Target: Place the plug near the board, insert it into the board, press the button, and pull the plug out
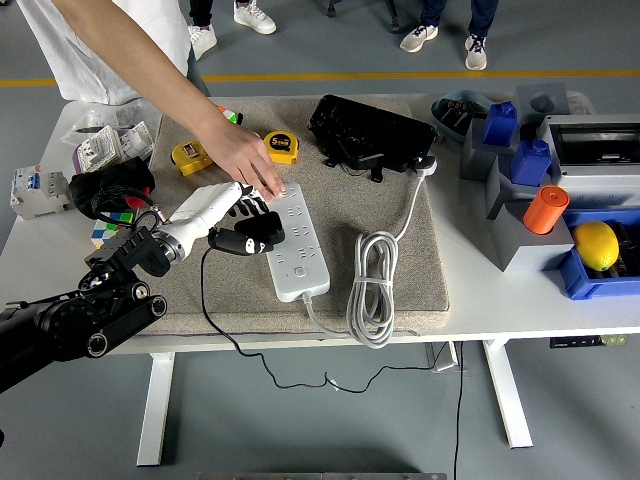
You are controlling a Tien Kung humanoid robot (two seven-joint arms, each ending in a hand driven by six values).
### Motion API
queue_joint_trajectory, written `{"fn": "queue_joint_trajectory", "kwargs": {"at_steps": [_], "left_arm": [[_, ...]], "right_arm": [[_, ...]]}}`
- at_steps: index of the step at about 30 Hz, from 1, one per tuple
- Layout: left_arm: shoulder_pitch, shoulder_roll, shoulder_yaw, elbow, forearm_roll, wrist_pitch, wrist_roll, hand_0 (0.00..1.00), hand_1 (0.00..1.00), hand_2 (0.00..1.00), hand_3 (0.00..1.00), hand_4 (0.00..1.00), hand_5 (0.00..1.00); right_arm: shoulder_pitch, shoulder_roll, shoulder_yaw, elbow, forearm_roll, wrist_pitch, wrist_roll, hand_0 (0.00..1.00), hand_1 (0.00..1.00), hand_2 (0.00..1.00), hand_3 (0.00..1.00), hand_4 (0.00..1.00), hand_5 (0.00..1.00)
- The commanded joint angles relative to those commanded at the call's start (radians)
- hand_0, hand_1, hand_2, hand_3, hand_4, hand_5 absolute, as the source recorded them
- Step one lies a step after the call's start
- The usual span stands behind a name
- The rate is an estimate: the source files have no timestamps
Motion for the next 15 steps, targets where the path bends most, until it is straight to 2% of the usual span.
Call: {"fn": "queue_joint_trajectory", "kwargs": {"at_steps": [3,4,9,10,15], "left_arm": [[-0.004,-0.003,0.01,0.004,-0.006,0.006,-0.007,0.421,0.517,0.54,0.562,0.939,0.18],[-0.005,-0.004,0.013,0.006,-0.007,0.009,-0.009,0.408,0.506,0.525,0.55,0.831,0.099],[-0.008,-0.008,0.025,0.013,0.004,0.011,-0.002,0.408,0.506,0.525,0.55,0.831,0.099],[-0.008,-0.007,0.025,0.013,0.006,0.014,-0.003,0.37,0.457,0.459,0.529,0.761,0.078],[-0.01,-0.007,0.029,0.012,0.026,0.032,0.0,0.37,0.457,0.459,0.529,0.761,0.078]], "right_arm": [[0.0,0.001,0.0,0.0,0.0,0.0,0.0,0.699,0.698,0.675,0.573,0.998,0.513],[0.0,0.001,-0.001,0.0,0.0,0.0,0.0,0.699,0.698,0.674,0.573,0.998,0.513],[0.0,0.001,-0.001,0.0,0.0,0.0,0.0,0.699,0.698,0.674,0.573,0.998,0.513],[0.001,0.0,-0.002,0.0,-0.001,0.0,0.0,0.699,0.698,0.674,0.573,0.998,0.512],[-0.001,0.001,0.001,-0.001,0.0,0.0,0.0,0.699,0.698,0.674,0.573,0.998,0.512]]}}
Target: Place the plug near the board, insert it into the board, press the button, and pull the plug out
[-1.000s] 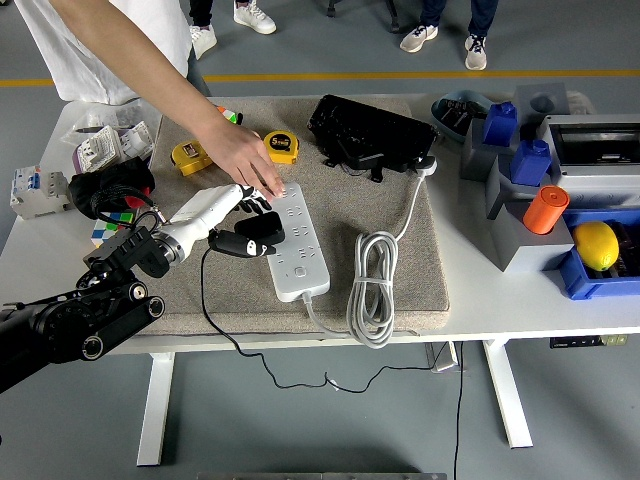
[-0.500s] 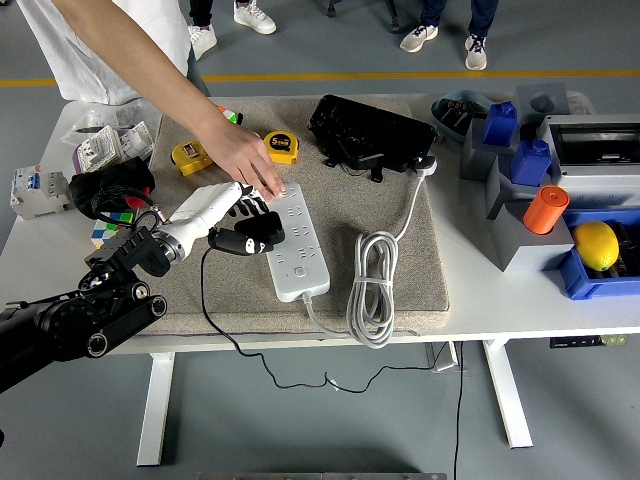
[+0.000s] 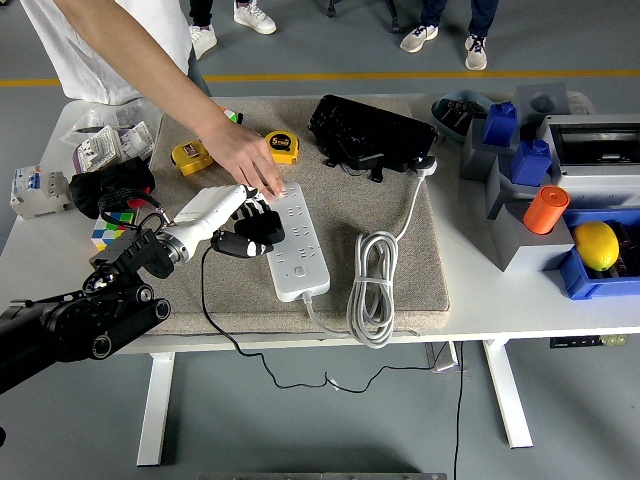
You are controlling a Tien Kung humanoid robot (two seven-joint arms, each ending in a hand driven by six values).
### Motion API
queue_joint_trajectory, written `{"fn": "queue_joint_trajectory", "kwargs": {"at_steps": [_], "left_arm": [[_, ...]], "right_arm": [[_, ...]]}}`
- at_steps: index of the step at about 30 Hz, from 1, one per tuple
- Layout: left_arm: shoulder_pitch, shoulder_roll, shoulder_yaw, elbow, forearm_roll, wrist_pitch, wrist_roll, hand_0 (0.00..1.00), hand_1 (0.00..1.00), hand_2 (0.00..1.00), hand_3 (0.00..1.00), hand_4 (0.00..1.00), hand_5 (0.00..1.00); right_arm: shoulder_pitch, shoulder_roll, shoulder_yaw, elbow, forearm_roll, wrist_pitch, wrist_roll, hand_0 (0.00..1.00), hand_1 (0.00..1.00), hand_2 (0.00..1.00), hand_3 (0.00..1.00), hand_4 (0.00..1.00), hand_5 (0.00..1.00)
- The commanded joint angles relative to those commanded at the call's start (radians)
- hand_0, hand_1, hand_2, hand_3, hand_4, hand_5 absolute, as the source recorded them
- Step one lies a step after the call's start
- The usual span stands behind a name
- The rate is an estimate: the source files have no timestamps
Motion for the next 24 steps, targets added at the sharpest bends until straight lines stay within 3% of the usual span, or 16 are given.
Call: {"fn": "queue_joint_trajectory", "kwargs": {"at_steps": [1,24], "left_arm": [[0.0,0.0,0.001,0.0,0.005,0.005,-0.001,0.302,0.348,0.342,0.508,0.757,0.072],[0.009,0.007,-0.019,-0.016,-0.095,0.031,-0.066,0.291,0.303,0.321,0.495,0.781,0.083]], "right_arm": [[0.0,0.0,0.0,0.0,0.0,0.0,0.0,0.699,0.698,0.674,0.573,0.998,0.512],[-0.005,-0.003,-0.006,0.001,0.0,0.0,0.001,0.699,0.698,0.674,0.573,0.998,0.511]]}}
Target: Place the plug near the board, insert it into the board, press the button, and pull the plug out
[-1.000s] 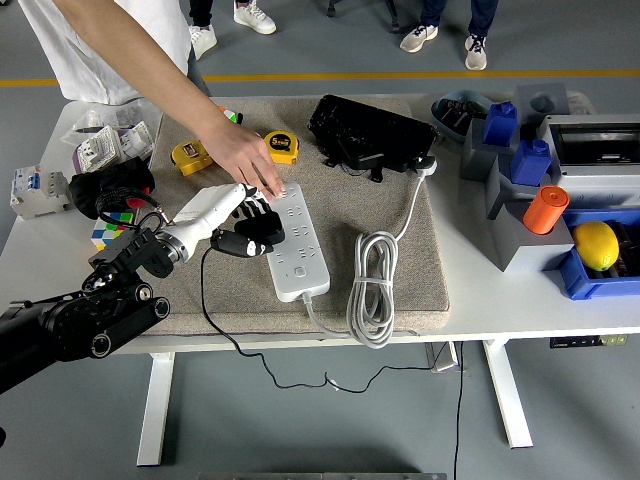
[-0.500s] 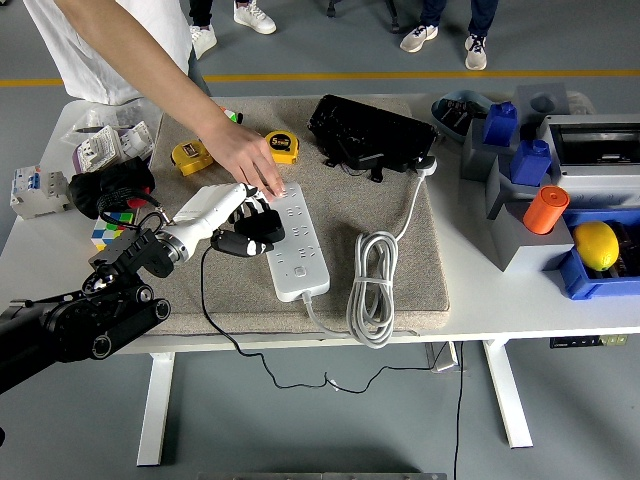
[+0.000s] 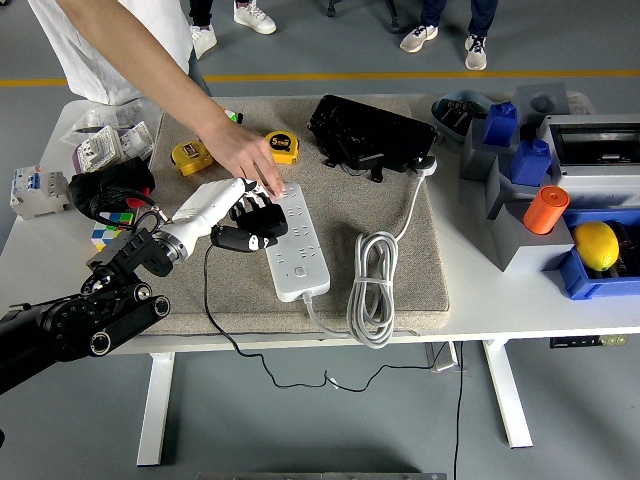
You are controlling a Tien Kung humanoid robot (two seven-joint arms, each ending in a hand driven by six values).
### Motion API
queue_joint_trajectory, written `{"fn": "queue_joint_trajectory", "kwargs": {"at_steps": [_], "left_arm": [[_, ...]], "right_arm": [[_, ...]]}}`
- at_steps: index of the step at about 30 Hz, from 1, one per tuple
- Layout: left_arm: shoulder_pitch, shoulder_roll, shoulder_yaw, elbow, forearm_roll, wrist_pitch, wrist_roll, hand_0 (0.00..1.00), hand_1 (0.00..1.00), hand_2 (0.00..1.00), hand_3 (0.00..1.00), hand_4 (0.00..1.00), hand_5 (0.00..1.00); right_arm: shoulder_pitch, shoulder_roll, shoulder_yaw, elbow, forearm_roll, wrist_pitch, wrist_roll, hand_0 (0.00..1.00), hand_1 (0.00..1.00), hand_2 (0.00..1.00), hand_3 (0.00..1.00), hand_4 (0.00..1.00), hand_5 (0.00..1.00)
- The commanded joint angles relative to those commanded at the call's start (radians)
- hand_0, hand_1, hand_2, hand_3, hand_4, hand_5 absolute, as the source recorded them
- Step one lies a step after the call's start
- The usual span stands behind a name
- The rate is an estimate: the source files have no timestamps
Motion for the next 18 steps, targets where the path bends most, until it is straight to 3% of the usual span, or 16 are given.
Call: {"fn": "queue_joint_trajectory", "kwargs": {"at_steps": [9,18], "left_arm": [[0.009,0.021,-0.042,-0.026,0.021,0.001,-0.004,0.286,0.296,0.316,0.495,0.781,0.085],[0.026,0.047,-0.095,0.017,0.04,0.015,0.022,0.299,0.314,0.333,0.507,0.782,0.086]], "right_arm": [[0.0,-0.001,0.0,0.0,0.0,0.0,0.0,0.699,0.698,0.674,0.574,0.998,0.512],[-0.002,0.002,0.01,0.001,-0.002,0.0,0.0,0.7,0.698,0.674,0.574,0.998,0.512]]}}
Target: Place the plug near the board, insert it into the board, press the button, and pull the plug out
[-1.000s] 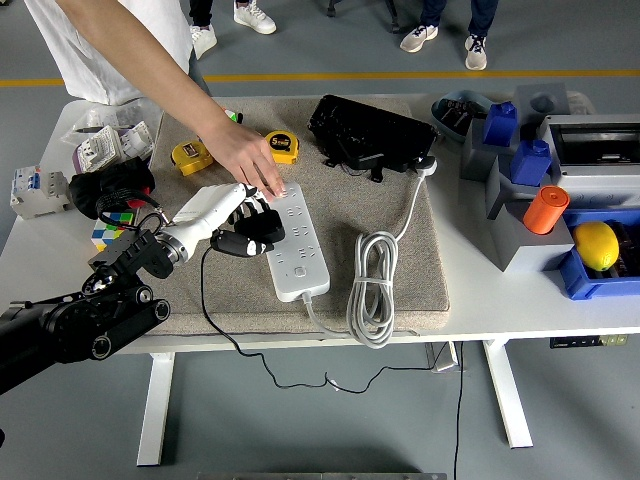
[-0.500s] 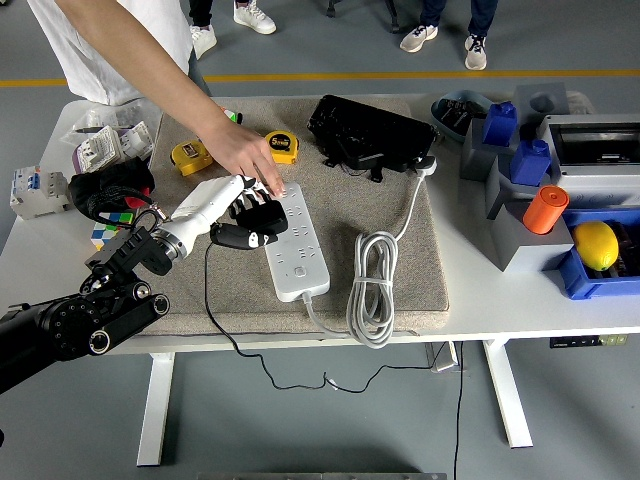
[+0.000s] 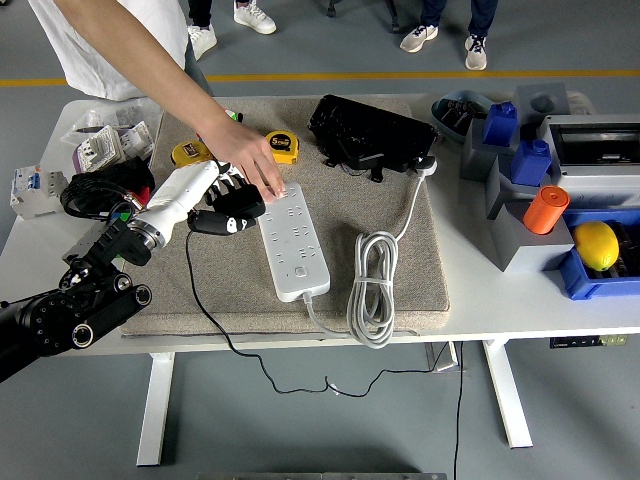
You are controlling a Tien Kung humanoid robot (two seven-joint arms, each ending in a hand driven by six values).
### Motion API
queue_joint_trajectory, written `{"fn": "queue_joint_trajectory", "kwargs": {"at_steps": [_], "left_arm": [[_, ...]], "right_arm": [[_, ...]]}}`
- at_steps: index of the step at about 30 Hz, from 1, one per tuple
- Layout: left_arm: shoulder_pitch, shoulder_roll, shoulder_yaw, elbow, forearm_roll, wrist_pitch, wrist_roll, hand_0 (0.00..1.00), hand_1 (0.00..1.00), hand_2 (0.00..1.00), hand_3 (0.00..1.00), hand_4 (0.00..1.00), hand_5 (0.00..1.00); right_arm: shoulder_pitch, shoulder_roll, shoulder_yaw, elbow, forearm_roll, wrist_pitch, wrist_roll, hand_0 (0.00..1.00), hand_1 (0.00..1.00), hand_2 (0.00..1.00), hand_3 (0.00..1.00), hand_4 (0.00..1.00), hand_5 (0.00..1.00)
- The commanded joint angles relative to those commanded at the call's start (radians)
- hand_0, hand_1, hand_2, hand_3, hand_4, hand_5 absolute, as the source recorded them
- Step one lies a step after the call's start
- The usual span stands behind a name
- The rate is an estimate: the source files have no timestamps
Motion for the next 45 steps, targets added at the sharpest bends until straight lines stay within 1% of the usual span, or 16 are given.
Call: {"fn": "queue_joint_trajectory", "kwargs": {"at_steps": [1,6,7,12,13,18,19,24,25,30,31,37,38,43,44,45], "left_arm": [[0.003,0.003,-0.004,0.006,-0.001,0.001,0.0,0.34,0.372,0.37,0.519,0.787,0.091],[0.011,0.009,-0.006,0.034,-0.014,0.002,-0.005,0.34,0.372,0.37,0.519,0.787,0.091],[0.011,0.009,-0.005,0.041,-0.015,0.003,-0.005,0.356,0.419,0.425,0.528,0.791,0.099],[0.011,0.009,0.004,0.062,-0.029,0.005,-0.012,0.356,0.419,0.425,0.528,0.791,0.099],[0.01,0.008,0.006,0.067,-0.033,0.004,-0.013,0.394,0.463,0.463,0.544,0.795,0.111],[0.008,0.007,0.02,0.09,-0.047,-0.001,-0.014,0.394,0.463,0.463,0.544,0.795,0.111],[0.008,0.007,0.023,0.092,-0.048,-0.001,-0.013,0.46,0.49,0.496,0.554,0.796,0.117],[0.007,0.004,0.038,0.108,-0.056,-0.008,-0.01,0.46,0.49,0.496,0.554,0.796,0.117],[0.007,0.003,0.04,0.11,-0.056,-0.012,-0.007,0.518,0.537,0.534,0.57,0.829,0.125],[0.008,0.002,0.044,0.115,-0.061,-0.02,-0.002,0.518,0.537,0.534,0.57,0.829,0.125],[0.007,0.002,0.045,0.116,-0.065,-0.023,-0.001,0.596,0.575,0.571,0.589,0.874,0.158],[0.006,0.001,0.05,0.122,-0.073,-0.034,0.004,0.596,0.575,0.571,0.589,0.874,0.158],[0.006,0.001,0.05,0.123,-0.074,-0.038,0.006,0.64,0.62,0.589,0.607,0.996,0.249],[0.008,0.003,0.046,0.125,-0.079,-0.047,0.002,0.64,0.62,0.589,0.607,0.996,0.249],[0.009,0.003,0.044,0.125,-0.079,-0.047,0.0,0.665,0.681,0.666,0.719,0.998,0.402],[0.009,0.003,0.042,0.126,-0.079,-0.048,-0.001,0.665,0.681,0.666,0.719,0.998,0.402]], "right_arm": [[0.0,0.001,0.001,0.0,0.0,0.0,0.0,0.699,0.698,0.674,0.573,0.998,0.511],[-0.001,0.006,0.003,-0.001,0.0,0.0,0.0,0.699,0.698,0.674,0.573,0.998,0.511],[-0.001,0.007,0.003,-0.001,-0.001,0.0,0.0,0.699,0.698,0.674,0.573,0.998,0.51],[0.002,0.008,0.003,0.0,-0.001,0.0,0.0,0.699,0.698,0.674,0.573,0.998,0.51],[0.002,0.008,0.004,0.0,-0.001,0.0,0.0,0.7,0.698,0.674,0.573,0.998,0.51],[0.002,0.008,0.007,0.0,-0.001,0.0,0.0,0.7,0.698,0.674,0.573,0.998,0.51],[0.001,0.008,0.007,0.0,0.0,0.0,0.0,0.7,0.698,0.674,0.573,0.998,0.51],[0.001,0.008,0.007,0.0,-0.001,0.0,0.0,0.7,0.698,0.674,0.573,0.998,0.51],[0.001,0.008,0.007,0.0,-0.001,0.0,0.0,0.7,0.698,0.674,0.573,0.998,0.509],[0.001,0.008,0.006,0.0,-0.001,0.0,0.0,0.7,0.698,0.674,0.573,0.998,0.509],[0.001,0.008,0.005,0.001,-0.001,0.0,0.0,0.7,0.699,0.674,0.573,0.998,0.509],[0.002,0.009,0.009,0.001,-0.001,0.0,0.0,0.7,0.699,0.674,0.573,0.998,0.509],[0.001,0.009,0.009,0.001,-0.001,0.0,0.0,0.7,0.698,0.674,0.572,0.998,0.509],[0.0,0.008,0.009,0.0,-0.001,0.0,0.0,0.7,0.698,0.674,0.572,0.998,0.509],[0.0,0.009,0.009,0.0,-0.001,0.0,0.0,0.7,0.698,0.674,0.573,0.998,0.509],[0.0,0.009,0.009,0.001,-0.001,0.0,0.0,0.7,0.698,0.674,0.573,0.998,0.509]]}}
